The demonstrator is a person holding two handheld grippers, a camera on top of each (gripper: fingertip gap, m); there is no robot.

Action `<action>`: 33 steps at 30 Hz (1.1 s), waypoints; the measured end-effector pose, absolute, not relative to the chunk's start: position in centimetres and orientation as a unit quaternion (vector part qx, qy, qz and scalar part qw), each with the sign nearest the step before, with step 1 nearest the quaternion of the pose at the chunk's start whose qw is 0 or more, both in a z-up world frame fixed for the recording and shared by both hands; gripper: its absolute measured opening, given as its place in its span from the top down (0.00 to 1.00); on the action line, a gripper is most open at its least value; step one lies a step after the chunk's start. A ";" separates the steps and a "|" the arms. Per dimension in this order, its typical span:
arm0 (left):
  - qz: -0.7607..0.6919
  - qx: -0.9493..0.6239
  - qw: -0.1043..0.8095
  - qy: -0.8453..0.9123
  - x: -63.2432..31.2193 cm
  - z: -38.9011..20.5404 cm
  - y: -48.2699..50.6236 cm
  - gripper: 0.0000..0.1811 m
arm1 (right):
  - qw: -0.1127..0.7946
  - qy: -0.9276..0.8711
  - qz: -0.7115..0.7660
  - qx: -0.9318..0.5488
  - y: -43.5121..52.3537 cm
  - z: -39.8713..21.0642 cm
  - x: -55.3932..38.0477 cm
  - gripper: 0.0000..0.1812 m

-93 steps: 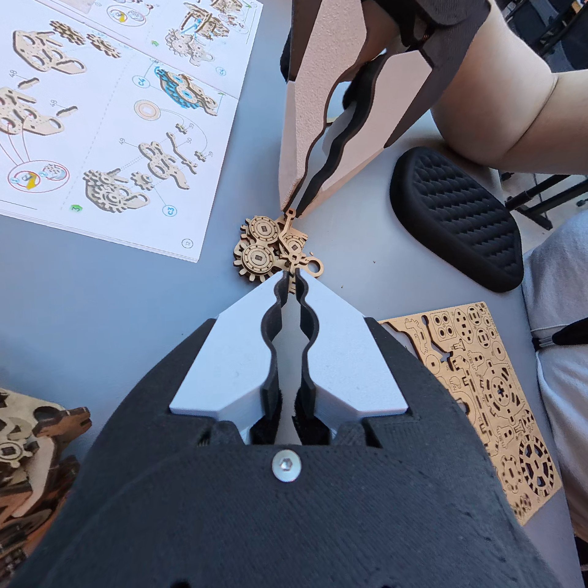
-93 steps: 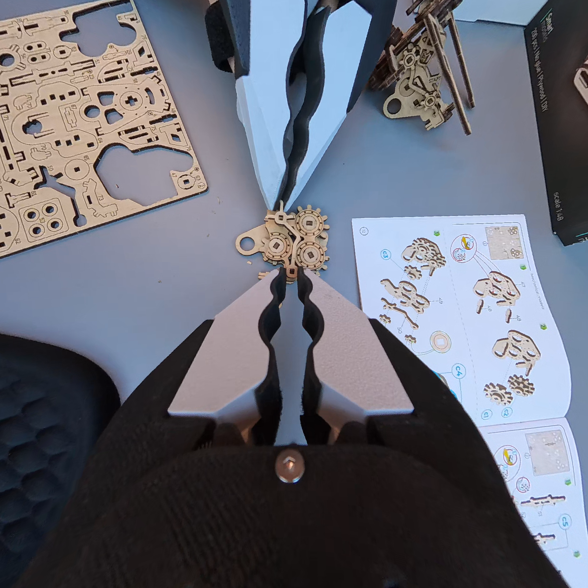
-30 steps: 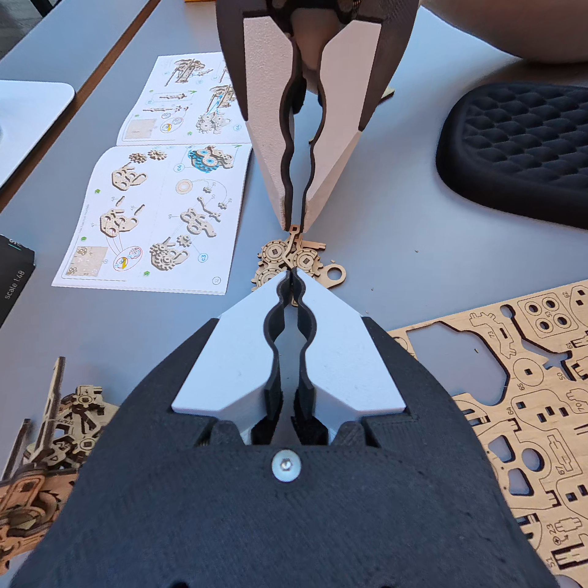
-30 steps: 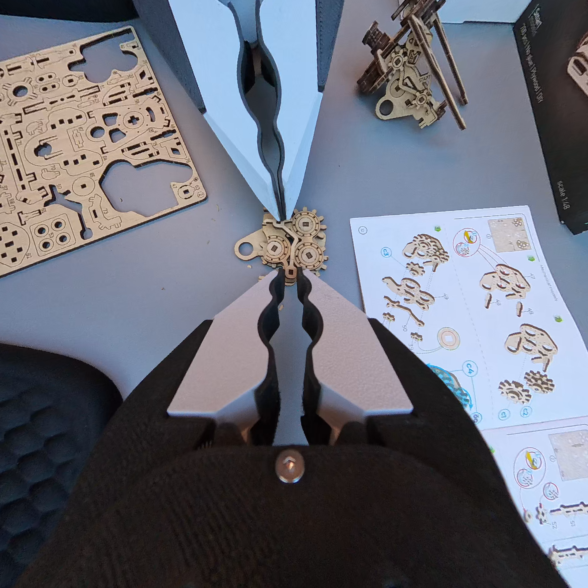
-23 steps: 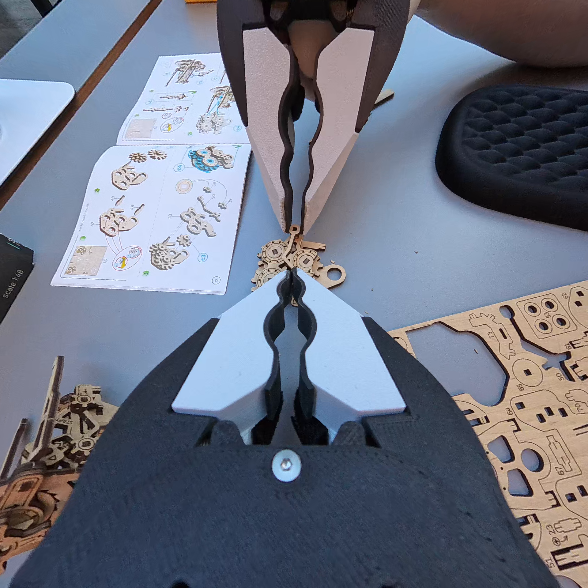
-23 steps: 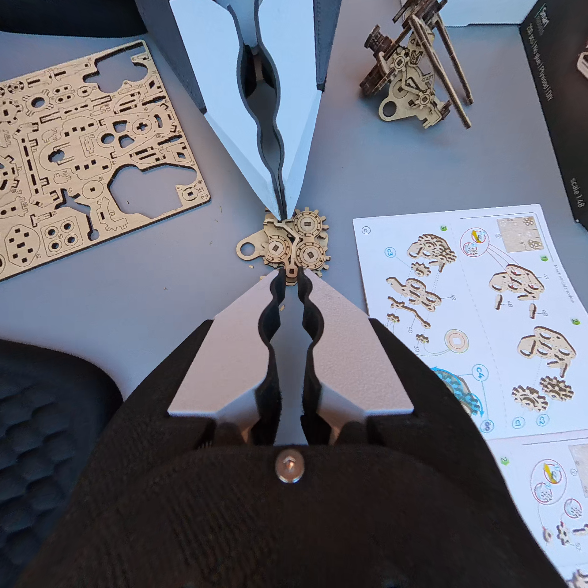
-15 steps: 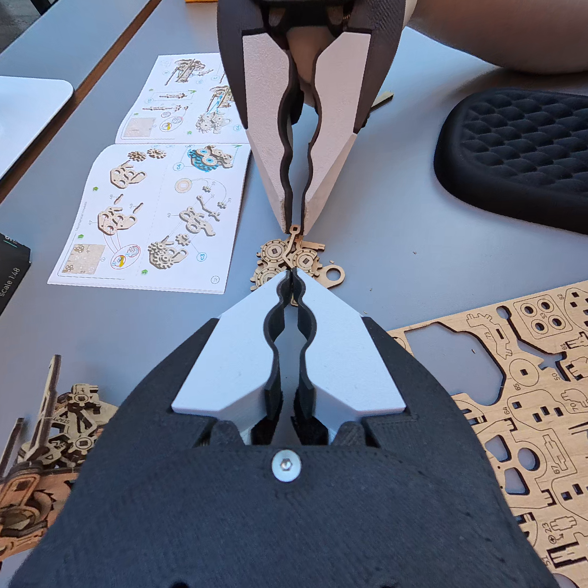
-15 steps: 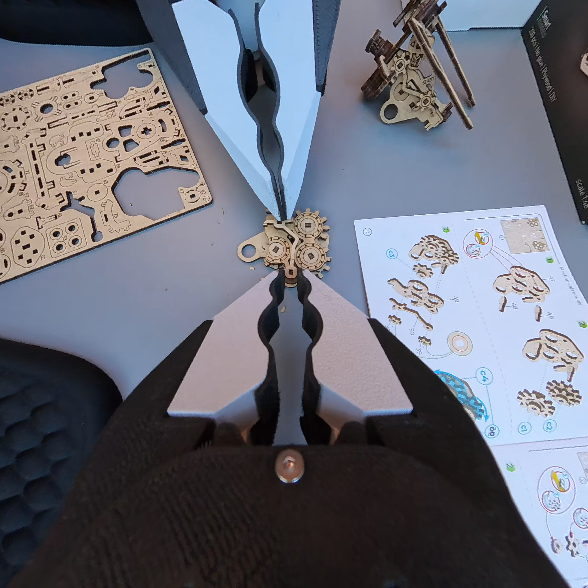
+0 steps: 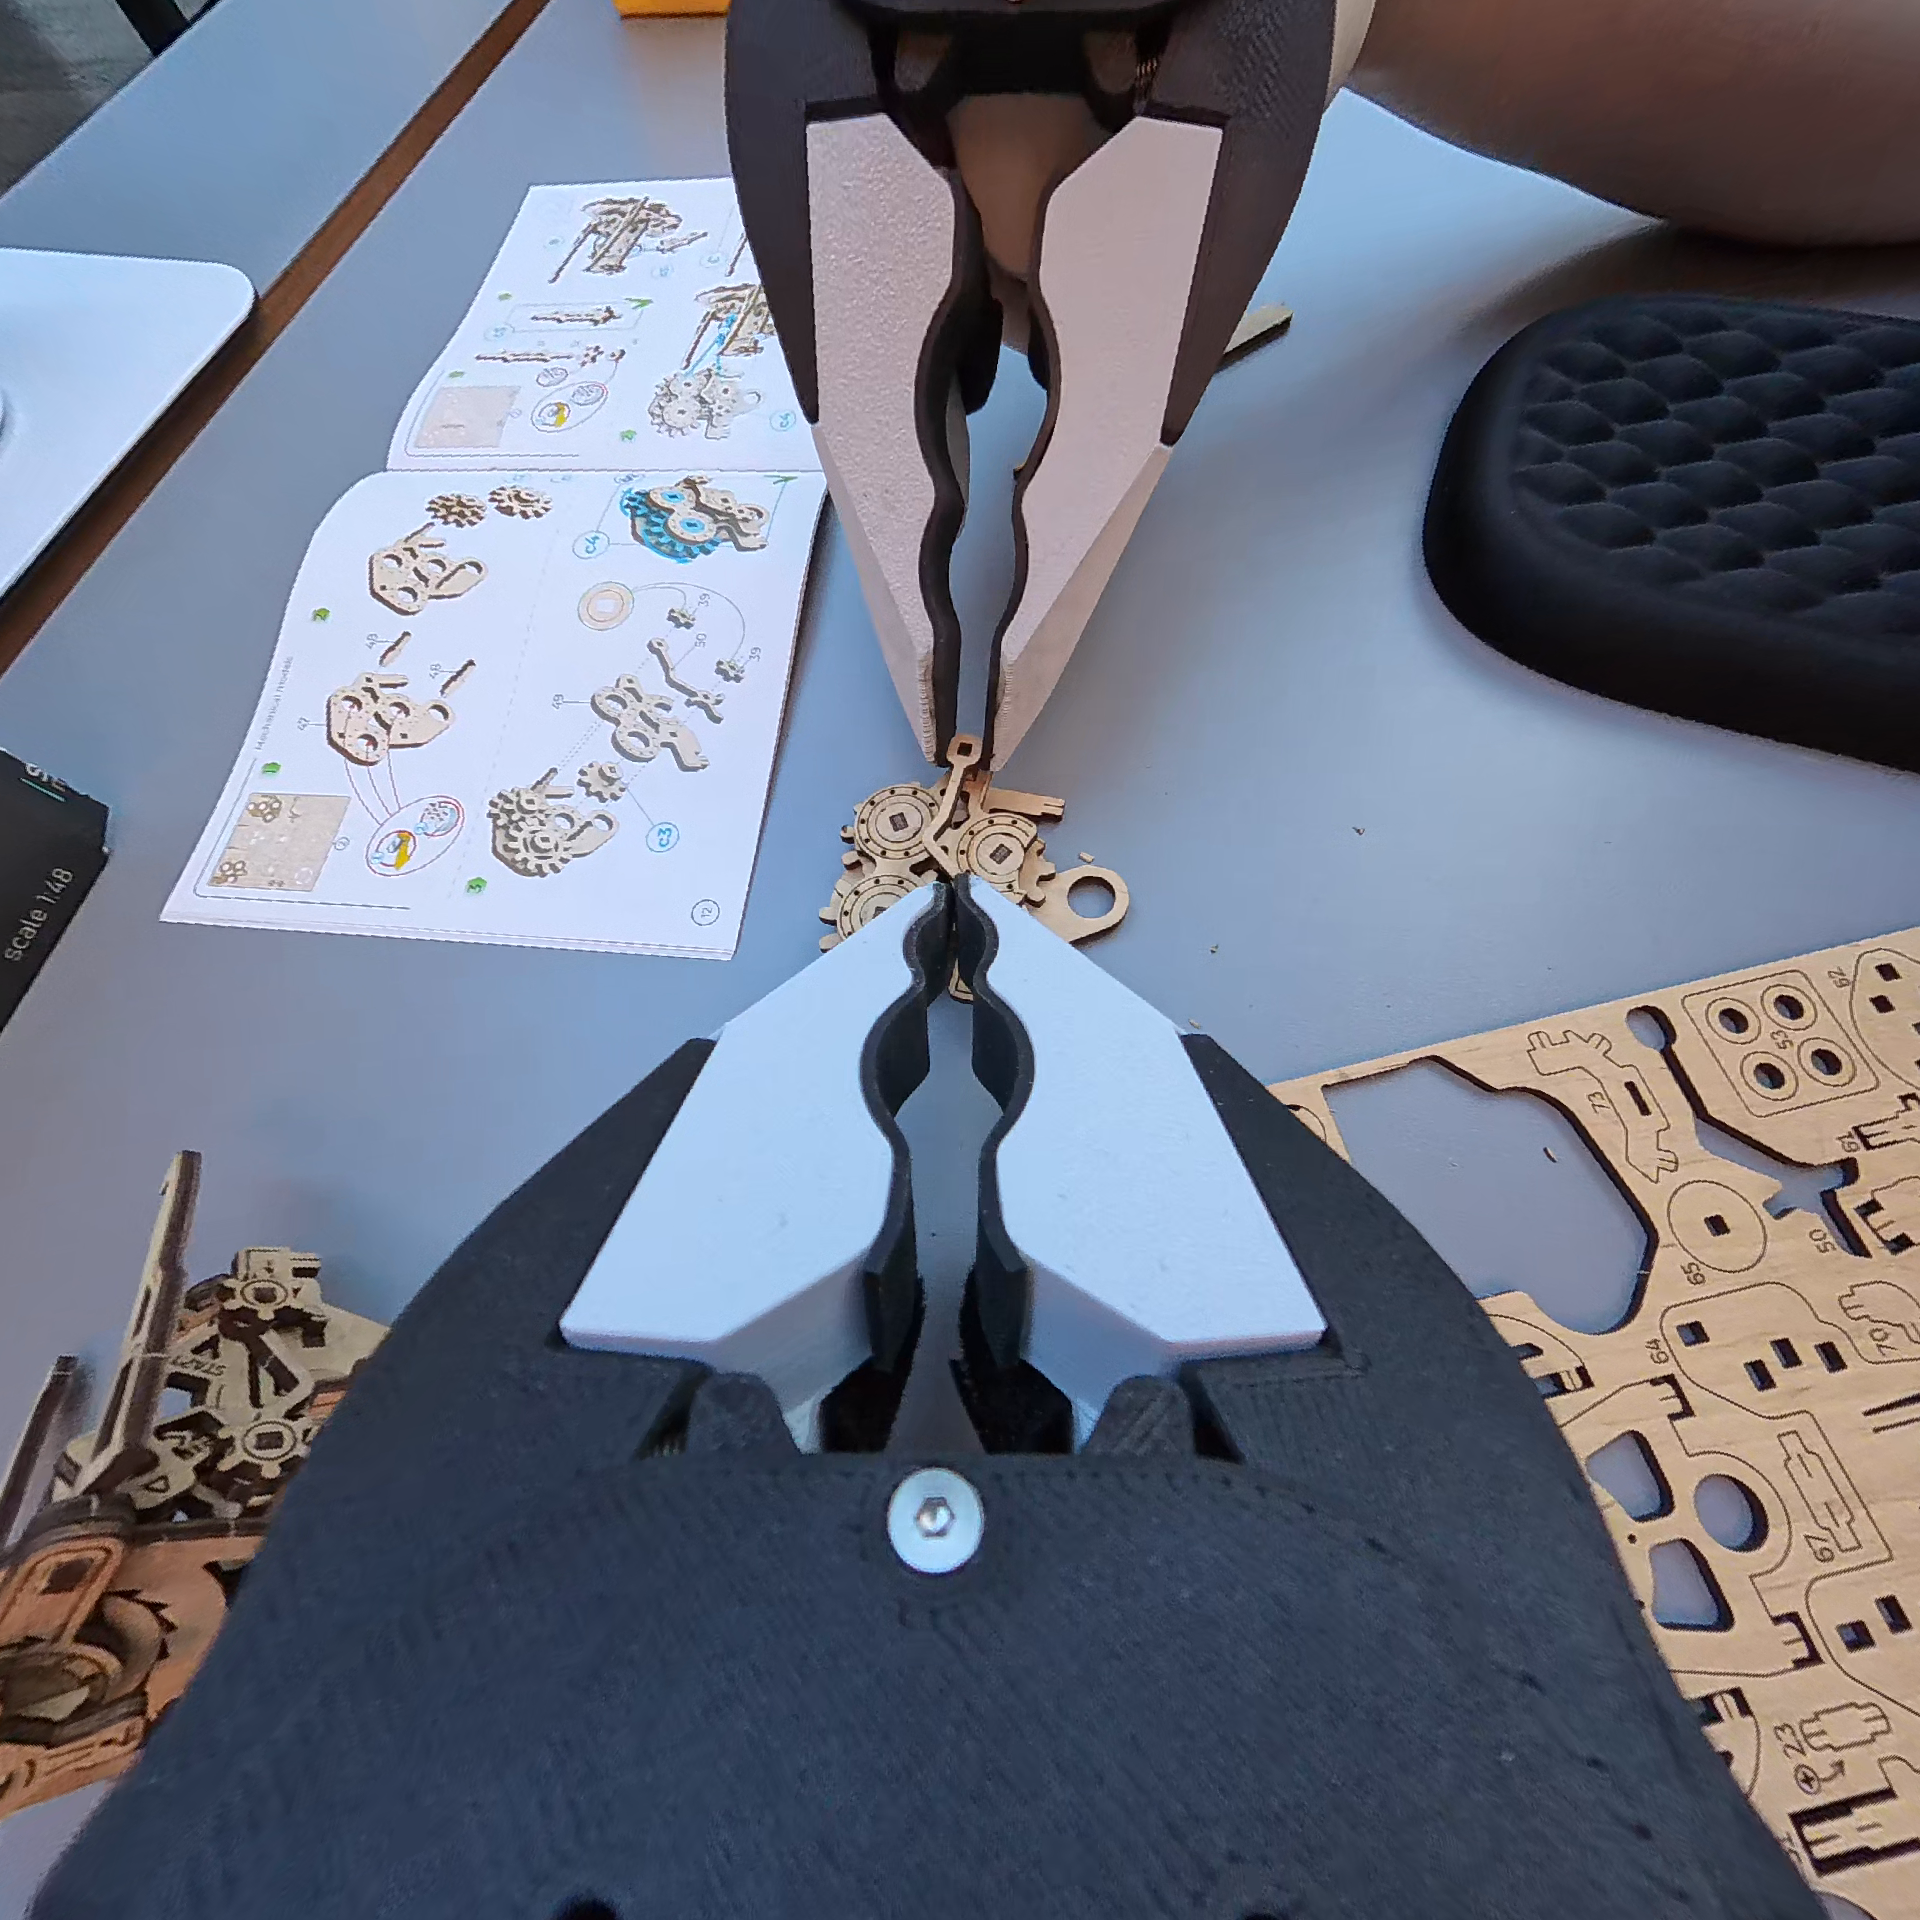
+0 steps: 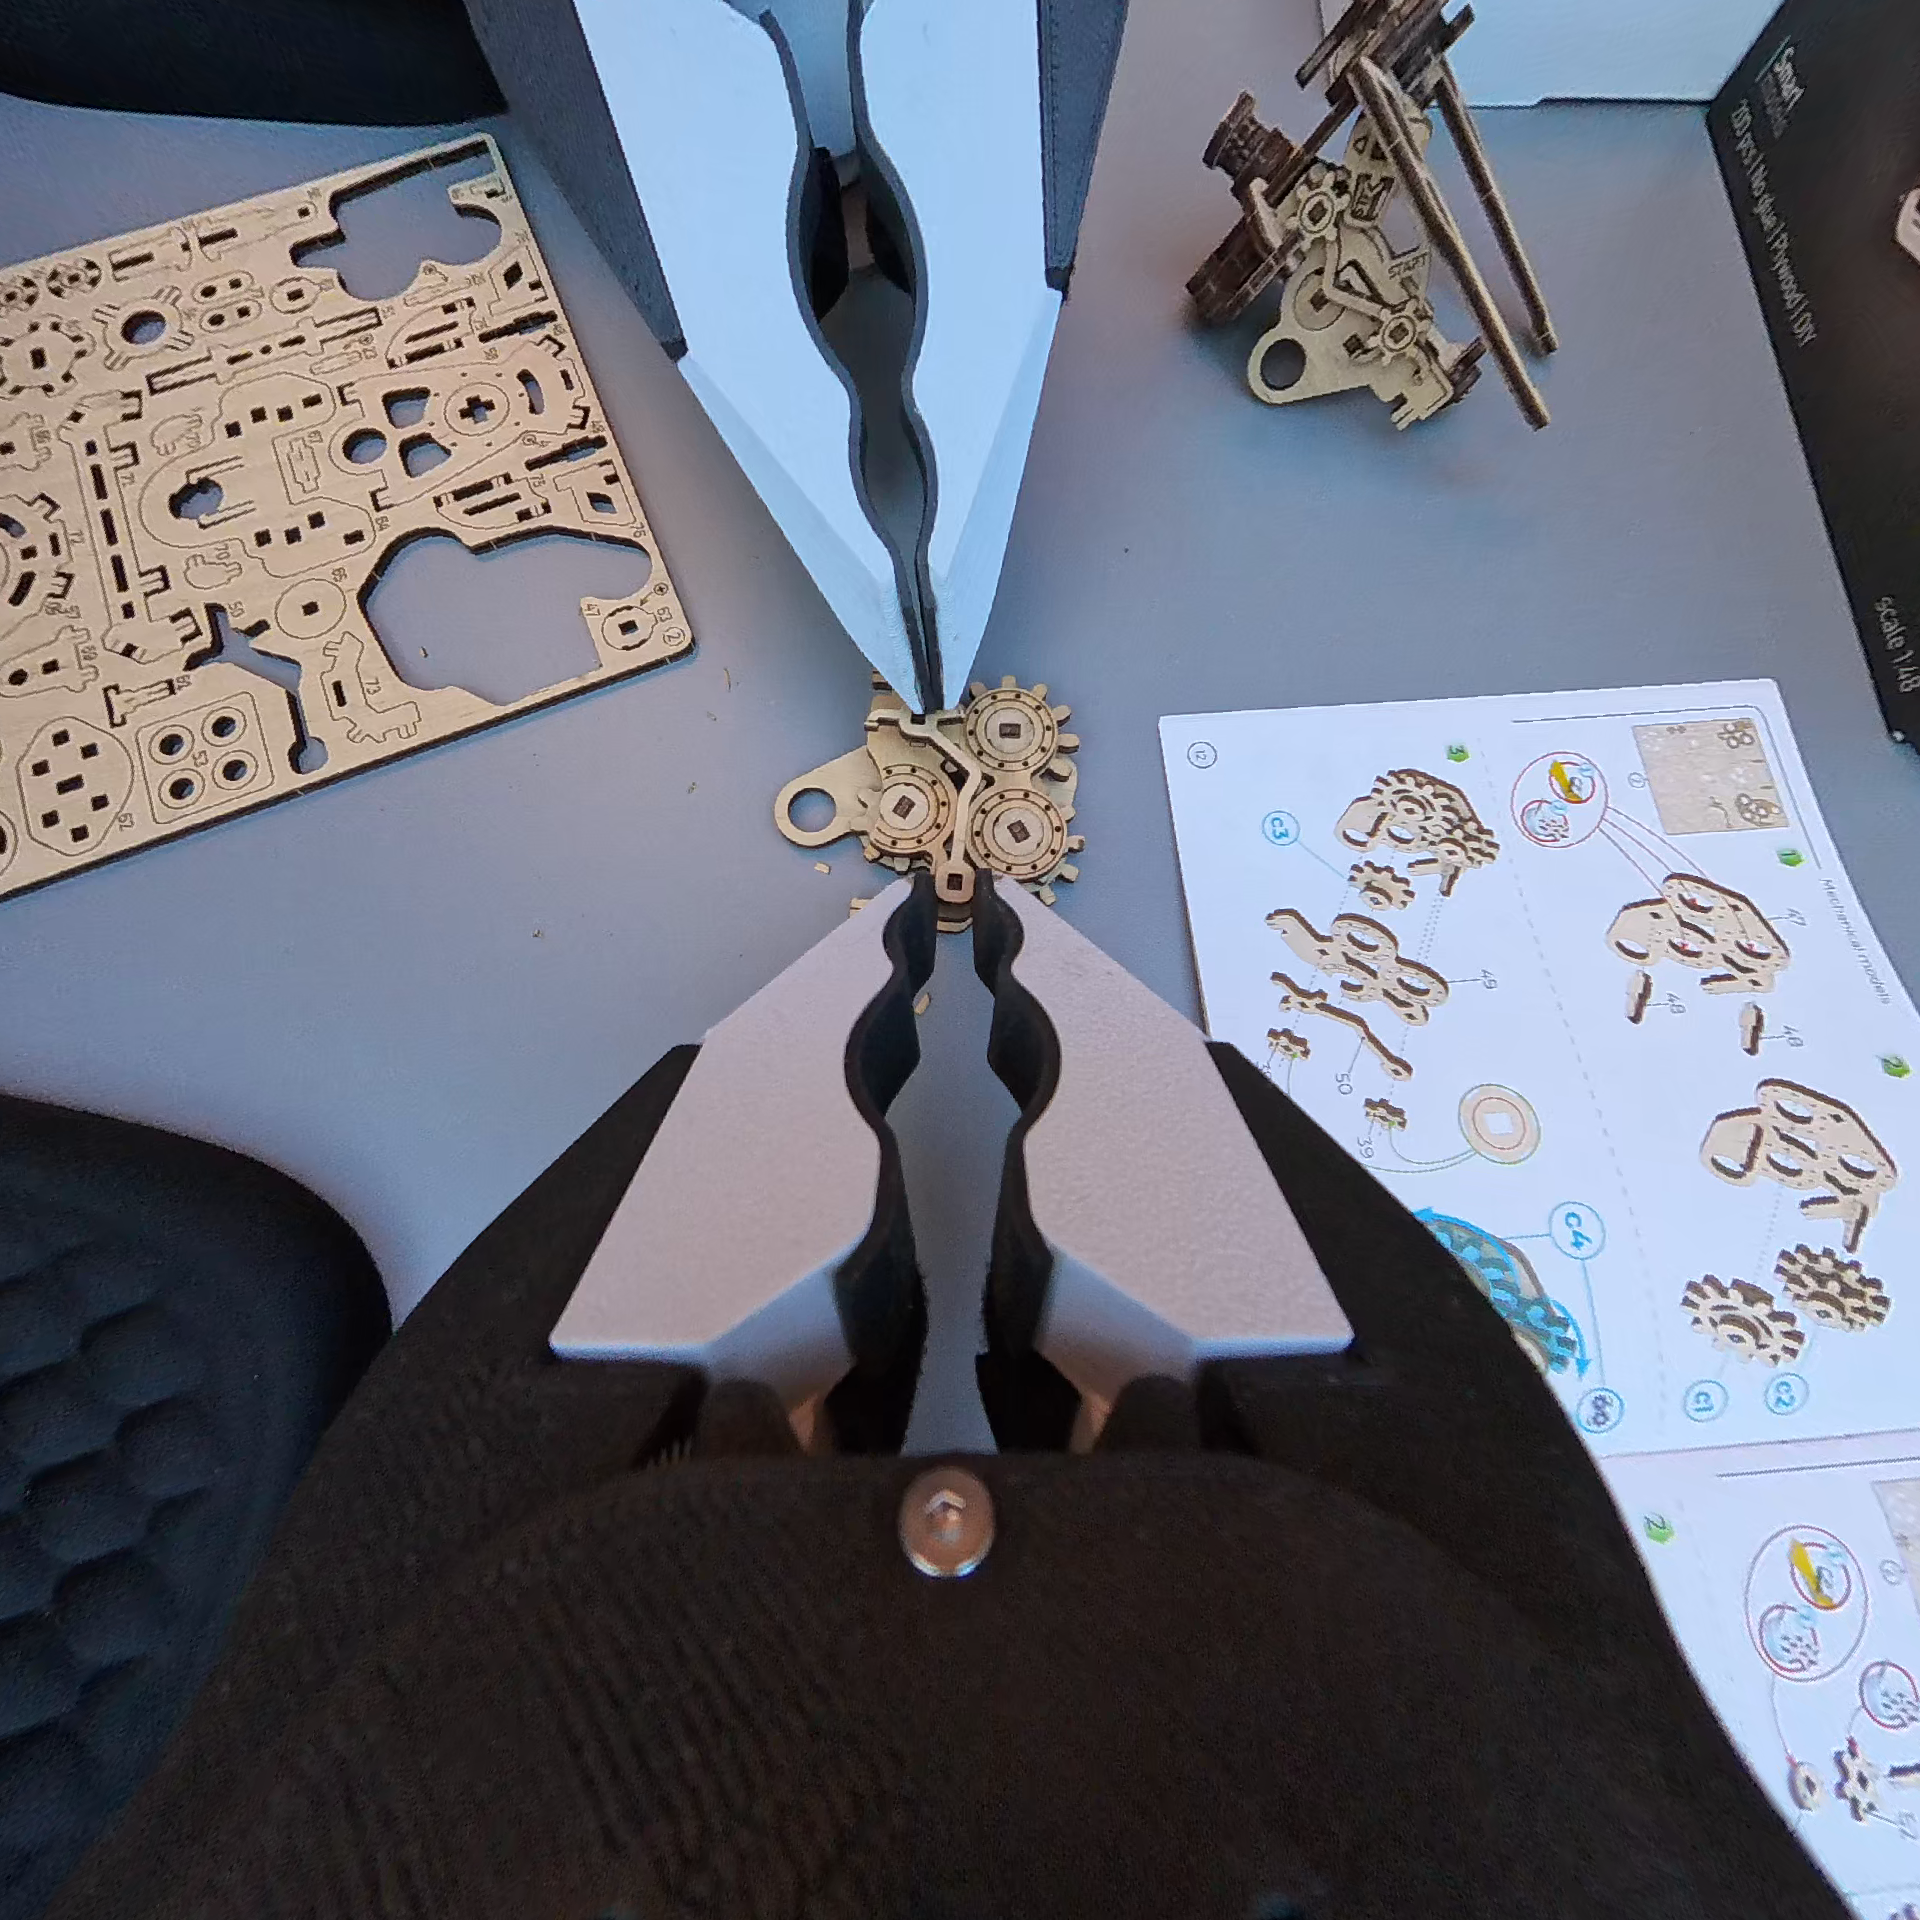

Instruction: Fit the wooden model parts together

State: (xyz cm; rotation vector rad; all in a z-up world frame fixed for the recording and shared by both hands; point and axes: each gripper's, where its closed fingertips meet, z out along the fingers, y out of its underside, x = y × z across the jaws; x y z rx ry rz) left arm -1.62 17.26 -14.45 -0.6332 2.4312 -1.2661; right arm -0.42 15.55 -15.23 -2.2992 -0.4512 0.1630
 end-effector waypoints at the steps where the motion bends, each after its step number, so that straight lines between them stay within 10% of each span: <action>1: -0.445 -0.224 0.162 0.852 -1.6 -14.4 17.3 1.00 | 0.387 -0.175 0.066 -0.903 15.6 -15.2 -0.4 0.96; 33: -0.452 -0.233 0.153 0.847 -1.6 -14.4 17.4 1.00 | 0.395 -0.171 0.059 -0.901 15.9 -13.9 -0.4 1.00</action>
